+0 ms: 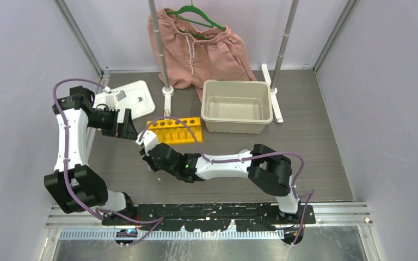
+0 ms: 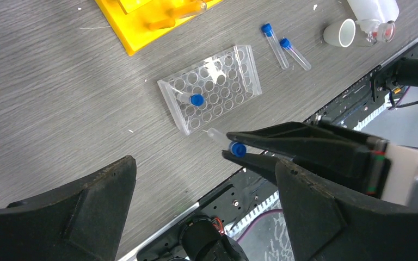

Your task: Organize the chemistry lab equipment

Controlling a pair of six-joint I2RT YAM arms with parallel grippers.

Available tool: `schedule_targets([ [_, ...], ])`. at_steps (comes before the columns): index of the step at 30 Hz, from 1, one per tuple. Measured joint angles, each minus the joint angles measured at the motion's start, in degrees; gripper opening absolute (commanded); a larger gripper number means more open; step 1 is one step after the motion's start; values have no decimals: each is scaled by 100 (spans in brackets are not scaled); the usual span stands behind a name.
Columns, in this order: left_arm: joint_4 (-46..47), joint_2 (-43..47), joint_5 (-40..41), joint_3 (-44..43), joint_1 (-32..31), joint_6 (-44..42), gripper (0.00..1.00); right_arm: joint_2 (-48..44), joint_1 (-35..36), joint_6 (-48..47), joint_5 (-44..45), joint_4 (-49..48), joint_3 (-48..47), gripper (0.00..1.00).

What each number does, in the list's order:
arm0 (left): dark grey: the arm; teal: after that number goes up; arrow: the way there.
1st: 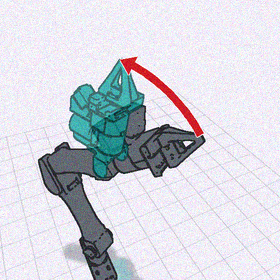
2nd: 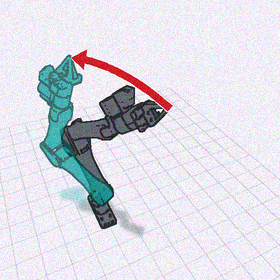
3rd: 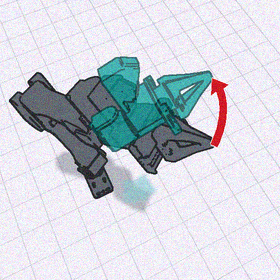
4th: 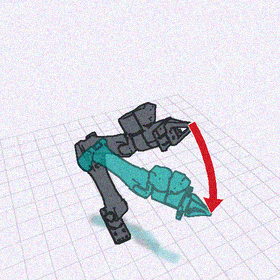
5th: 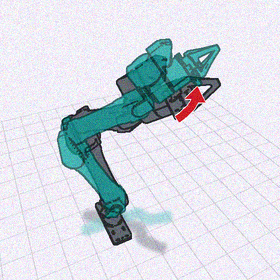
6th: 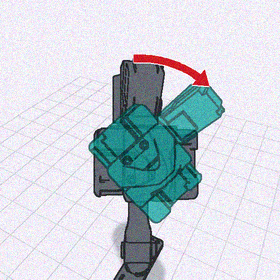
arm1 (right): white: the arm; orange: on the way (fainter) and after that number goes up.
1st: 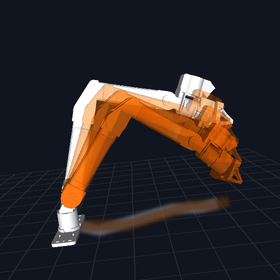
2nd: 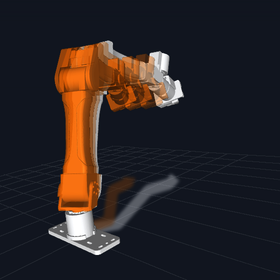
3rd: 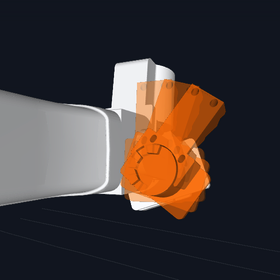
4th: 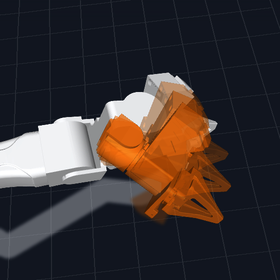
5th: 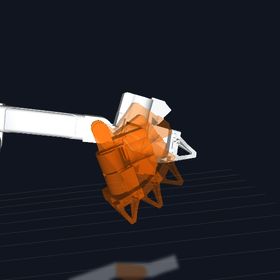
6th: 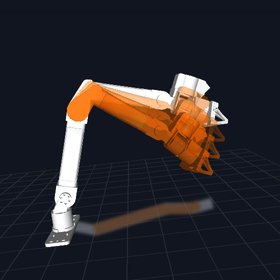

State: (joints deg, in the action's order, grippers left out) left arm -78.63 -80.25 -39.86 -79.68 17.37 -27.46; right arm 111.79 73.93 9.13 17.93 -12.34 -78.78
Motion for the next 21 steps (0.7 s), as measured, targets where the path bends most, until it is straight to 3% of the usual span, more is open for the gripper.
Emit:
schedule_targets([
  [21, 0, -195, -2, -81, 0, -11, 100, 476, 52, -168, -2, -540, 85, 1],
])
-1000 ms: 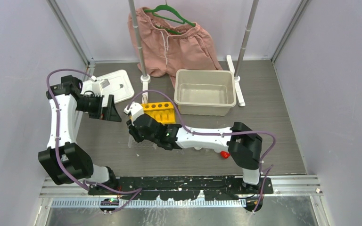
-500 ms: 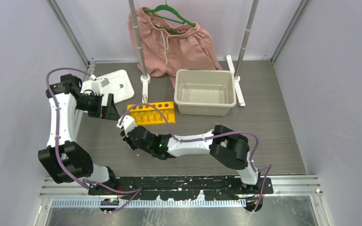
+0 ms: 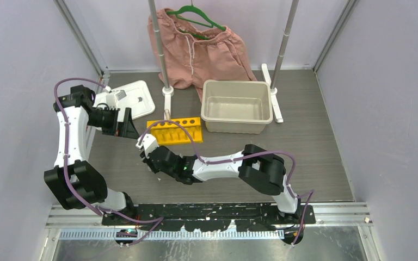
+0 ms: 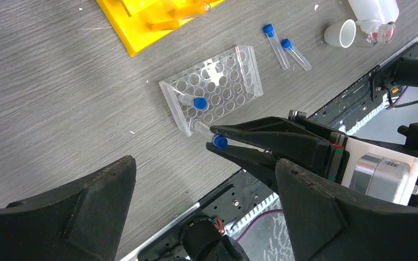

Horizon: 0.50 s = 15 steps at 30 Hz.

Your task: Organize the chemistry lab equipment

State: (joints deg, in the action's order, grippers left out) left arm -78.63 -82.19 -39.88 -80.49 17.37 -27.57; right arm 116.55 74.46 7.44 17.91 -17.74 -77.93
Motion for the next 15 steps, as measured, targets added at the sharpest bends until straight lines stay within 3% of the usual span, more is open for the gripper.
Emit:
schedule_targets([
  [15, 2, 0, 4, -11, 2, -11, 100, 9, 0, 13, -72, -227, 365, 1],
])
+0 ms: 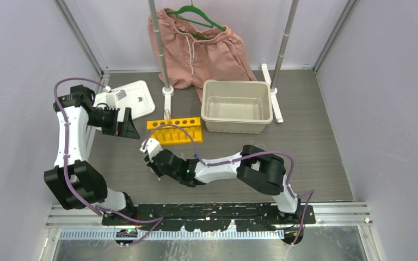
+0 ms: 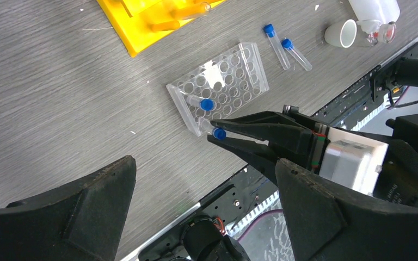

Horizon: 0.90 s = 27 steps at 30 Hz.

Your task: Organize the chemistry lab equipment

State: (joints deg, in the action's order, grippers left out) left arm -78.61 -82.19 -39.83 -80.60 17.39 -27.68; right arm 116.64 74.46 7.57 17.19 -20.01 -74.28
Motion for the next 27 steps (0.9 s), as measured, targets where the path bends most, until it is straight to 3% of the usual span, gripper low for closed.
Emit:
schedule_targets([
  [3, -2, 0, 2, -9, 4, -9, 100, 0, 0, -15, -35, -166, 179, 3],
  [8, -4, 0, 22, -39, 42, -50, 100, 0, 0, -37, -37, -341, 267, 21],
  [14, -7, 0, 39, -103, 52, -105, 100, -13, 0, 39, 15, -393, 341, 61],
  [17, -31, 0, 39, -140, 52, -105, 100, -177, 0, 151, 79, -107, 450, 74],
  [23, -98, 4, 39, -247, 63, -101, 100, -1373, -46, 645, 321, 1047, 562, 75],
  [27, -162, 48, 59, -249, 63, -103, 100, -2492, -142, 1401, 579, 2323, 546, 79],
])
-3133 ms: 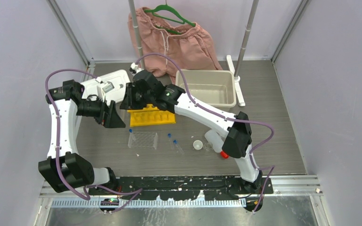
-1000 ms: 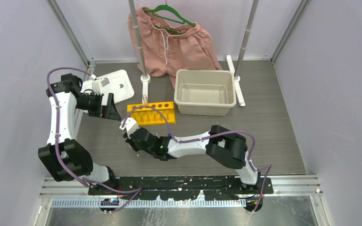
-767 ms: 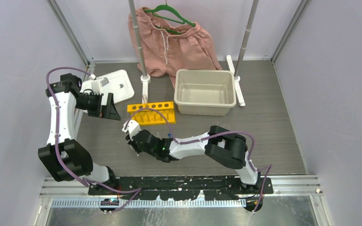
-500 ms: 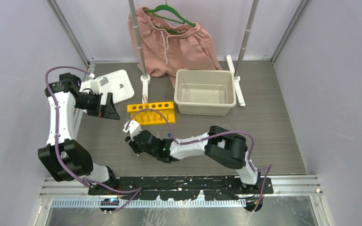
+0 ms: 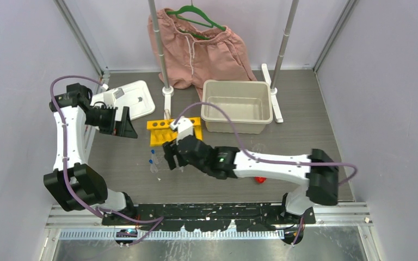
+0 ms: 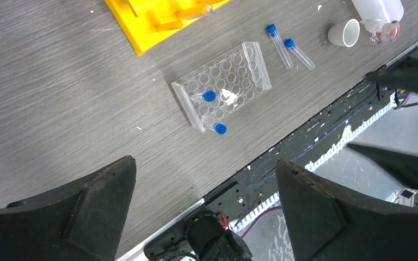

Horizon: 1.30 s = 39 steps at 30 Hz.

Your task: Organize the chemistry lab equipment

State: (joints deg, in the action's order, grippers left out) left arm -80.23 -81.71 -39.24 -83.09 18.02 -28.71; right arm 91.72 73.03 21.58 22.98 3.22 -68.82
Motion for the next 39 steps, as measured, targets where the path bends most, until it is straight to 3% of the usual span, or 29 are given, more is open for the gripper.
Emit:
schedule_targets([
  [3, -103, 61, 26, -4, 0, -2, 100, -721, -94, 686, 79, 1287, -9, 98],
  [4, -144, 79, 28, -4, 0, -4, 100, -951, -127, 929, 81, 1773, -9, 100],
  [10, -367, 142, 70, -4, 0, -44, 100, -2072, -146, 2203, -55, 4236, -9, 100],
  [14, -570, 81, 125, -157, 0, -50, 100, -2380, -149, 2566, 199, 5285, -50, 100],
  [15, -592, 48, 120, -243, 0, -48, 100, -2385, -151, 2549, 365, 5348, -50, 98],
  [18, -599, -42, 63, -400, 0, -39, 100, -2247, -216, 2249, 756, 5136, -31, 72],
  [21, -634, -85, 55, -374, 0, -35, 100, -1720, -470, 1980, 798, 4710, -68, 63],
  [27, -581, -81, 68, -44, -2, -42, 100, -501, -730, 1497, 481, 4330, -354, 59],
  [39, -151, 59, 380, 90, -2, 173, 100, 44, -1482, 1248, -409, 3696, -450, 62],
])
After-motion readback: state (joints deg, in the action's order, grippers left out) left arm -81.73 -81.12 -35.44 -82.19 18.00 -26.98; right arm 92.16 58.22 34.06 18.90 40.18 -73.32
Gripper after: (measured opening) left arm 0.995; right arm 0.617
